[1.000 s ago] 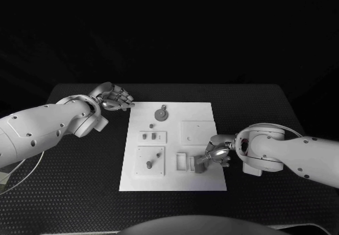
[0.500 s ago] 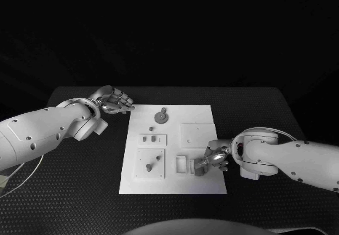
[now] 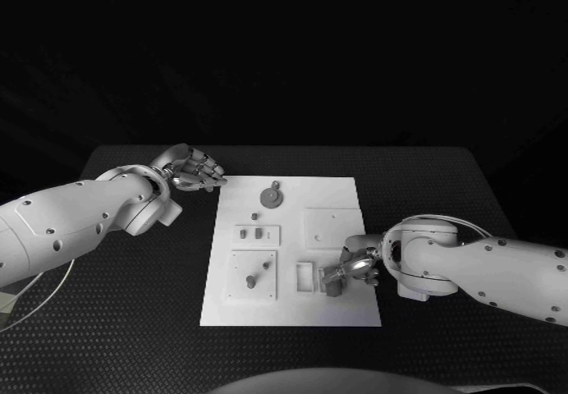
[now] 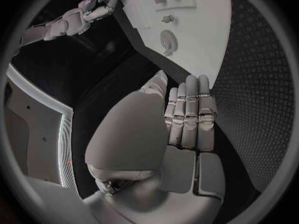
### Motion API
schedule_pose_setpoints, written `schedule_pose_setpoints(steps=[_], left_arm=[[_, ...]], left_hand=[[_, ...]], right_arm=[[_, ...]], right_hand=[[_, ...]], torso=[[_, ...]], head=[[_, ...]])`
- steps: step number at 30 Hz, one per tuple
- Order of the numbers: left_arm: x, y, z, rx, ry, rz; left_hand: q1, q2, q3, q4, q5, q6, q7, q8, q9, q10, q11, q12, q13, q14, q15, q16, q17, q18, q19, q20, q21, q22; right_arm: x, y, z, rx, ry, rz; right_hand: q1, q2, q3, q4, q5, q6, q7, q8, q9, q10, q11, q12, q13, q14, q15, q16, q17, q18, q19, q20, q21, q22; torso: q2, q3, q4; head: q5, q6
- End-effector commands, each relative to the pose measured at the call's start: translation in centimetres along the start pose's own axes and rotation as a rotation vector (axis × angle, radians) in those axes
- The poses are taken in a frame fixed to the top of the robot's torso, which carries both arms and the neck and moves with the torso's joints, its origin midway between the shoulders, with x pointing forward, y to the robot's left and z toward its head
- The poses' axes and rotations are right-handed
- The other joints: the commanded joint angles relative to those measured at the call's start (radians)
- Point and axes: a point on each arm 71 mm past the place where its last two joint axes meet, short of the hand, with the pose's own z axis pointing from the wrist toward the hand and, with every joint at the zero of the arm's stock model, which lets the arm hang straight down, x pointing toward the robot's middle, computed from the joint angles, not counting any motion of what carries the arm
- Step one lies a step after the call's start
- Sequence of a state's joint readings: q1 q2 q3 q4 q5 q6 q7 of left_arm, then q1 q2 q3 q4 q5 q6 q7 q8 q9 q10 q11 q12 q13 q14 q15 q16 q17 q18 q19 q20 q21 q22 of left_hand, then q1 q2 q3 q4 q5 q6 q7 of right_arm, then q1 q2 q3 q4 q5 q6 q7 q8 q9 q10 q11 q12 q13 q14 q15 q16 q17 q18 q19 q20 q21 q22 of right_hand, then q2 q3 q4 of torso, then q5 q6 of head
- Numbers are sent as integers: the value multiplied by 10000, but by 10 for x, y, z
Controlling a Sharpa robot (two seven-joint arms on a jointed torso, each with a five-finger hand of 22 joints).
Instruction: Assemble the parts on the task board
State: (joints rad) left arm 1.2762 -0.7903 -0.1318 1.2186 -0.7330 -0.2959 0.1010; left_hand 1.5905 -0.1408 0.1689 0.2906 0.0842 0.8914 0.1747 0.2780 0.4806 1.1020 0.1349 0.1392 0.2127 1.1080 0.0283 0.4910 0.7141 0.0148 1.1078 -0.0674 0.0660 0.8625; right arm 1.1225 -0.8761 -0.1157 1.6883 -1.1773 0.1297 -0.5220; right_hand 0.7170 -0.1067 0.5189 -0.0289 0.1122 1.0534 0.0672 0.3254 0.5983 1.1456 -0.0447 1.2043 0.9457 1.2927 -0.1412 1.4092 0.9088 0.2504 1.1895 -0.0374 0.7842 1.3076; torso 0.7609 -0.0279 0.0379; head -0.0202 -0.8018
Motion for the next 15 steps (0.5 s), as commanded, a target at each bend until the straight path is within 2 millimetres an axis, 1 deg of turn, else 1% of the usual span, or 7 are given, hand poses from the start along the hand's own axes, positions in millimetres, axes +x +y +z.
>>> schedule_pose_setpoints(steps=[1, 6, 11, 15], left_arm=[[1, -2, 0, 100, 33, -75], [0, -1, 0, 87, 19, -72], [0, -1, 0, 89, 24, -74], [0, -1, 0, 79, 18, -72]], left_hand=[[-123, -2, 64, -2, 7, 4, -47, -25, 14, -70, -8, 36, -16, 62, 34, -47, 12, 106, 64, 2, 62, -12], [-130, -3, 67, -3, 7, 2, -46, -27, 13, -71, -8, 37, -18, 63, 34, -53, 18, 107, 64, 2, 62, -12], [-134, -3, 71, -5, 7, 1, -46, -28, 13, -70, -9, 39, -19, 66, 33, -59, 24, 107, 63, 1, 62, -12], [-136, -5, 73, -6, 7, -1, -46, -29, 12, -71, -9, 39, -20, 67, 33, -62, 28, 108, 63, 0, 62, -12]], right_arm=[[1, -3, 1, 198, -144, -311], [0, -4, 1, 302, -195, -465], [0, -3, 1, 298, -227, -540], [0, -3, 1, 313, -231, -598]], right_hand=[[-69, 31, -10, 27, 1, -5, 13, -30, -22, 36, 18, 58, 12, 27, -49, 40, 11, 114, 18, -76, 68, 228], [-80, 10, -6, 24, 2, -8, 13, -38, -23, 35, 19, 54, 12, 24, -50, 42, 10, 114, 15, -78, 72, 226], [-81, -13, 4, 11, 4, -8, 13, -45, -24, 36, 19, 51, 14, 22, -51, 44, 8, 114, 12, -83, 78, 226], [-3, -35, 52, -116, 6, 0, 13, -62, -19, 40, 18, 46, 20, 16, -52, 53, 3, 114, 6, -97, 104, 225]], torso=[[1, 6, 9], [-6, -1, -5], [-3, -4, -3], [-5, -5, 1]], head=[[5, 4], [7, 17], [16, 23], [16, 41]])
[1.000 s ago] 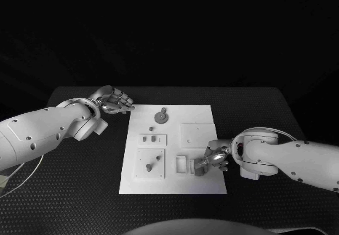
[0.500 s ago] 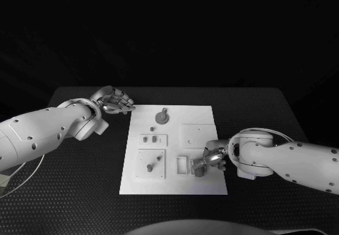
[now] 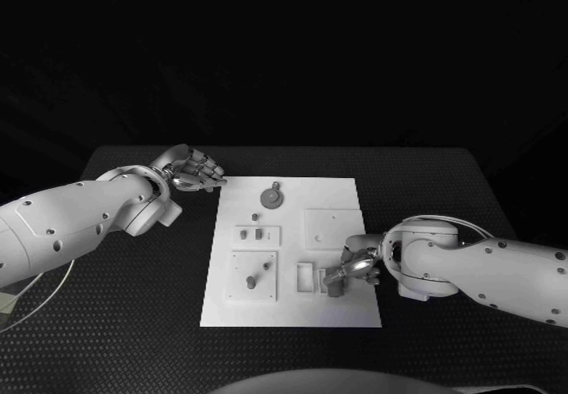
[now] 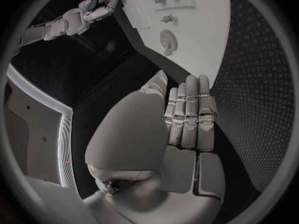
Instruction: Assemble the parts on the task board
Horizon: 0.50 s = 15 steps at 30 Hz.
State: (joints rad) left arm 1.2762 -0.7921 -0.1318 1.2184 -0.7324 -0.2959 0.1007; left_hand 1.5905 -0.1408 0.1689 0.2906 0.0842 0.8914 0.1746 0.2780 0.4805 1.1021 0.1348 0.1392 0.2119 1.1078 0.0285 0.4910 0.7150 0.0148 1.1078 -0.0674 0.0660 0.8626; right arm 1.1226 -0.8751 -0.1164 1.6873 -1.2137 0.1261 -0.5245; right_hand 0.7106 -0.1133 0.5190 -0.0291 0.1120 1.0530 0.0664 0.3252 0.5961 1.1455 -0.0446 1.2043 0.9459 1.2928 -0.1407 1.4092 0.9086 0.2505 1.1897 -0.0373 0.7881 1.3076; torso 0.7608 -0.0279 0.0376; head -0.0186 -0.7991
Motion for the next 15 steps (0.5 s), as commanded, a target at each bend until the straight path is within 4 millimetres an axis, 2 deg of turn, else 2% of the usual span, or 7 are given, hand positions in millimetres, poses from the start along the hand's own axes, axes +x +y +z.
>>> schedule_pose_setpoints(steps=[1, 8, 15], left_arm=[[1, -1, 0, 92, 31, -70], [1, -1, 0, 76, 35, -72], [0, -1, -1, 66, 26, -71]], left_hand=[[-137, -6, 74, -6, 7, -2, -45, -30, 13, -72, -8, 40, -11, 69, 30, -63, 20, 108, 63, 0, 62, -13], [-147, -8, 78, -5, 7, -8, -43, -34, 11, -71, -8, 42, -13, 73, 30, -73, 29, 108, 63, 0, 62, -13], [-159, -14, 80, -5, 6, -16, -39, -40, 9, -72, -9, 44, -15, 76, 30, -81, 39, 108, 64, 0, 63, -13]], right_arm=[[2, -2, 1, 251, -23, -304], [2, -2, 2, 305, -42, -298], [4, -5, 3, 396, 38, -111]], right_hand=[[72, 27, 56, -141, 6, 6, 21, -63, 4, 43, 18, 45, 20, 15, -57, 55, 3, 113, 2, -99, 71, 224], [87, -3, 68, -273, 4, -34, 38, -109, 1, 13, 35, 14, 19, -1, -45, 44, -14, 113, -25, -90, 79, 216], [232, 250, 58, -1017, -4, -211, 123, -269, -13, -32, 116, -28, 32, -10, 28, 29, -58, 113, -64, -50, 114, 207]], torso=[[-4, -5, 4], [-5, -12, 4], [-6, -11, 6]], head=[[0, 14], [-17, 34], [-14, 51]])
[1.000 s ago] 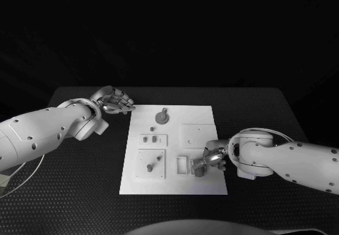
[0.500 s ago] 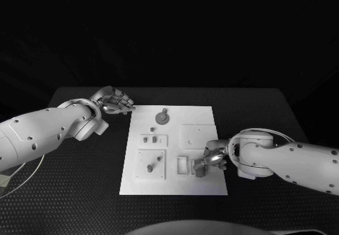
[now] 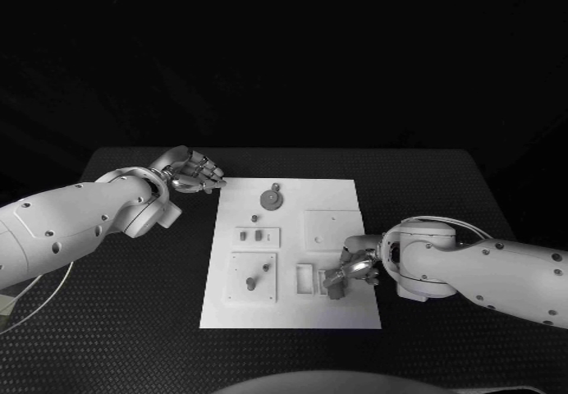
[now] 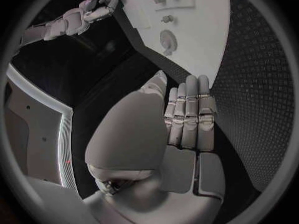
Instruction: Assemble the parts on the task board
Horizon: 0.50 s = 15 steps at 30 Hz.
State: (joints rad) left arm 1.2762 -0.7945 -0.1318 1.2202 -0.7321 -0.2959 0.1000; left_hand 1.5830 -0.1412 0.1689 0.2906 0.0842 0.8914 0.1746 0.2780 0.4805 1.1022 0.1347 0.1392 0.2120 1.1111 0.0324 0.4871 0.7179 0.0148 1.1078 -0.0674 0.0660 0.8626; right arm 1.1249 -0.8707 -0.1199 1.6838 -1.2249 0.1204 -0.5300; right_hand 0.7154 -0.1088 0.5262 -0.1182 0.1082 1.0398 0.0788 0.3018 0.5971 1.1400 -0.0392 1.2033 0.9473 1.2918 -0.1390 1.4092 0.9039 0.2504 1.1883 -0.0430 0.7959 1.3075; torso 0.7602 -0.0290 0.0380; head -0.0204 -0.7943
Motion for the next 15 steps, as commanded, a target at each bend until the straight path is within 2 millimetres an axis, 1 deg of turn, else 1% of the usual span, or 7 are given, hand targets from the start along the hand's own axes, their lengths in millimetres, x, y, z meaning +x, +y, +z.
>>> schedule_pose_setpoints(steps=[1, 3, 6, 7, 11, 15], left_arm=[[1, -2, 0, 81, 31, -67], [1, -2, 0, 81, 32, -68], [1, -2, 0, 72, 41, -70], [1, -1, 0, 63, 41, -69], [1, -1, 0, 60, 50, -71], [0, -1, -1, 50, 44, -70]], left_hand=[[-87, -11, 81, -4, 6, -18, -38, -41, 9, -73, -8, 45, -17, 43, -10, -44, 11, 108, 64, 0, 63, -13], [-91, -14, 82, -4, 6, -21, -37, -43, 8, -73, -8, 45, -18, 45, -10, -47, 15, 108, 64, 0, 63, -13], [-95, -16, 84, -4, 6, -24, -35, -45, 7, -72, -8, 47, -18, 47, -10, -51, 19, 109, 64, -1, 63, -13], [-96, -15, 85, -5, 6, -25, -35, -45, 7, -72, -9, 48, -18, 48, -10, -52, 21, 109, 65, -1, 64, -13], [-98, -16, 89, -6, 7, -29, -33, -48, 6, -71, -9, 49, -19, 50, -11, -57, 26, 110, 65, -2, 64, -13], [-102, -16, 92, -6, 7, -32, -32, -50, 5, -71, -10, 50, -20, 52, -11, -60, 30, 110, 65, -2, 64, -13]], right_arm=[[5, -6, 2, 317, 245, 144], [7, -9, 2, 298, 560, 713], [7, -12, 3, 324, 653, 981], [7, -13, 3, 337, 668, 1020], [7, -14, 2, 338, 717, 1069], [7, -15, 2, 341, 708, 1080]], right_hand=[[194, 273, -13, -244, 37, -87, 8, -49, -23, 21, 66, -21, 20, 1, 20, 31, -14, 114, -53, 13, 39, 207], [182, 485, -27, -597, 37, -128, 30, -100, -29, 13, 95, -30, 26, 0, 44, 30, -29, 114, -61, 35, 46, 203], [101, 716, -11, -896, 45, -185, 66, -166, -42, -17, 123, -50, 29, -5, 74, 21, -48, 114, -79, 59, 42, 199], [36, 826, -10, -1106, 42, -190, 81, -191, -43, -28, 137, -54, 33, -6, 90, 20, -57, 114, -83, 74, 44, 198], [-30, 970, 37, -1383, 53, -189, 84, -221, -42, -30, 146, -58, 37, -4, 95, 18, -71, 114, -77, 84, 46, 195], [-48, 1052, 71, -1522, 56, -168, 82, -223, -36, -26, 144, -58, 39, 0, 94, 20, -77, 114, -73, 87, 48, 195]], torso=[[-1, -1, 2], [-1, 0, 2], [-1, -2, 1], [2, -4, -3], [2, 0, -4], [-1, 2, 1]], head=[[3, 5], [0, 11], [4, 30], [6, 35], [10, 41], [2, 50]])
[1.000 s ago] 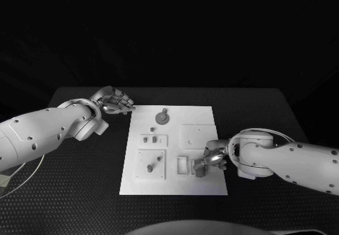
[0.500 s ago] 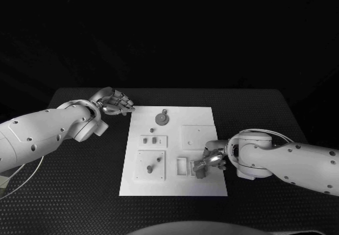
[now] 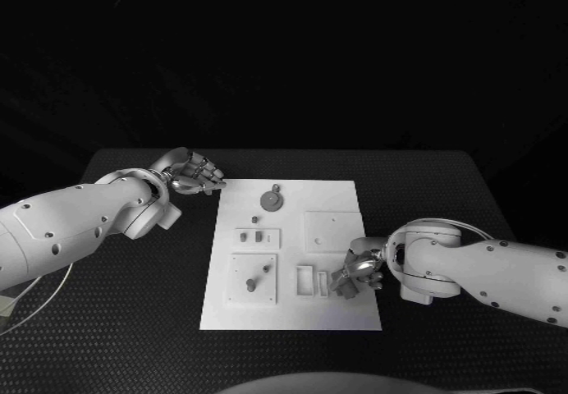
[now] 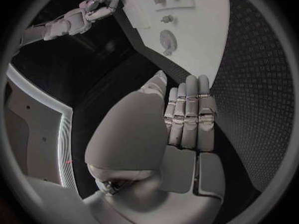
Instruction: Assemble the parts on the task board
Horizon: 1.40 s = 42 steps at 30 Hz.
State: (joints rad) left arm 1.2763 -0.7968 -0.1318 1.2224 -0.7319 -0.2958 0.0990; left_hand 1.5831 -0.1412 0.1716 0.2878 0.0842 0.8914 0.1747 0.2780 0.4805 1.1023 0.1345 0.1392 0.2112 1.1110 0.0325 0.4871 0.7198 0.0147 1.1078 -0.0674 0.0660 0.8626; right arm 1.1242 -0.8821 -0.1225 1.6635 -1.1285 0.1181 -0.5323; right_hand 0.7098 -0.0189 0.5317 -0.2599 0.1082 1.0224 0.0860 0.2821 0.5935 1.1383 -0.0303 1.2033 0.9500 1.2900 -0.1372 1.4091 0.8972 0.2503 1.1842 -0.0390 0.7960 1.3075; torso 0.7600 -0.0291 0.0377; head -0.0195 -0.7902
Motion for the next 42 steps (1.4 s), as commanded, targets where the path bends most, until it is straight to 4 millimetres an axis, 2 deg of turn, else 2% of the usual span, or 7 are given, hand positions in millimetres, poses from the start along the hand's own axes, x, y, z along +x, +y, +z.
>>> schedule_pose_setpoints(steps=[1, 11, 18, 25, 28, 36, 42], left_arm=[[1, -1, 0, 60, 44, -66], [0, -1, 0, 41, 35, -63], [1, -1, 0, 31, 63, -66], [1, -1, 0, 28, 78, -67], [2, -1, 0, 21, 110, -71], [5, -4, 2, 43, 209, -86], [4, -3, 1, 1, 190, -81]], left_hand=[[-103, -16, 65, 22, 8, -32, -32, -50, 5, -72, -8, 50, -12, 54, -12, -61, 11, 110, 65, -2, 64, -13], [-108, -16, 74, 21, 9, -36, -30, -53, 5, -73, -8, 52, -15, 58, -13, -72, 23, 111, 65, -3, 64, -13], [-122, -4, 85, 26, 12, -36, -28, -54, 5, -75, -7, 54, -17, 62, -13, -82, 33, 110, 68, -2, 66, -12], [-166, 9, 97, 34, 11, -47, -22, -61, 2, -78, -5, 56, -22, 68, -11, -99, 50, 106, 65, 0, 64, -12], [-201, 18, 108, 34, 12, -54, -18, -66, 0, -81, -4, 57, -25, 71, -10, -112, 62, 106, 64, 0, 64, -13], [-245, 24, 128, 33, 12, -55, -18, -68, 0, -89, -3, 58, -32, 72, -8, -137, 82, 106, 61, 0, 63, -13], [-271, 28, 141, 32, 12, -56, -18, -69, 0, -96, -1, 57, -36, 73, -7, -152, 94, 106, 57, 1, 62, -13]], right_arm=[[5, -4, 1, 145, 266, 165], [6, -7, -8, 61, 178, 249], [-7, 1, -19, -163, -299, 214], [-20, 19, -26, -555, -1069, 445], [-22, 28, -23, -750, -1071, 597], [-24, 42, -8, -822, -717, 604], [-20, 51, 0, -896, -400, 473]], right_hand=[[1, 174, 23, -136, 55, 13, 9, -26, 3, -8, 54, -59, 11, 18, 76, 21, -12, 115, -30, 48, 48, 195], [-221, 113, 19, -151, 53, 85, -5, -16, 18, 11, 42, -63, 7, 22, 67, 16, -29, 115, -14, 65, 40, 186], [-442, 50, 89, -16, 57, 155, -31, -8, 32, 44, 17, -64, 4, 32, 44, 22, -40, 115, 16, 54, 29, 179], [-819, -186, 174, 390, 63, 223, -61, -7, 44, 72, -10, -71, 1, 33, 20, 27, -52, 111, 37, 41, 4, 169], [-920, -357, 366, 692, 60, 281, -89, 2, 59, 97, -42, -51, 22, 41, -14, 50, -50, 115, 64, -2, 10, 182], [-1064, -287, 462, 960, 46, 308, -100, -4, 74, 92, -53, -44, 46, 35, -26, 68, -50, 115, 57, -9, 18, 194], [-1192, -243, 500, 1152, 43, 319, -105, -12, 83, 80, -58, -47, 62, 23, -30, 74, -52, 115, 37, -11, 24, 202]], torso=[[1, 4, 3], [1, 7, -3], [3, 8, -5], [4, 5, -2], [5, 3, 7], [1, -13, 23], [5, -5, 1]], head=[[-2, 11], [37, 36], [50, 60], [76, 130], [51, 135], [67, 175], [110, 182]])
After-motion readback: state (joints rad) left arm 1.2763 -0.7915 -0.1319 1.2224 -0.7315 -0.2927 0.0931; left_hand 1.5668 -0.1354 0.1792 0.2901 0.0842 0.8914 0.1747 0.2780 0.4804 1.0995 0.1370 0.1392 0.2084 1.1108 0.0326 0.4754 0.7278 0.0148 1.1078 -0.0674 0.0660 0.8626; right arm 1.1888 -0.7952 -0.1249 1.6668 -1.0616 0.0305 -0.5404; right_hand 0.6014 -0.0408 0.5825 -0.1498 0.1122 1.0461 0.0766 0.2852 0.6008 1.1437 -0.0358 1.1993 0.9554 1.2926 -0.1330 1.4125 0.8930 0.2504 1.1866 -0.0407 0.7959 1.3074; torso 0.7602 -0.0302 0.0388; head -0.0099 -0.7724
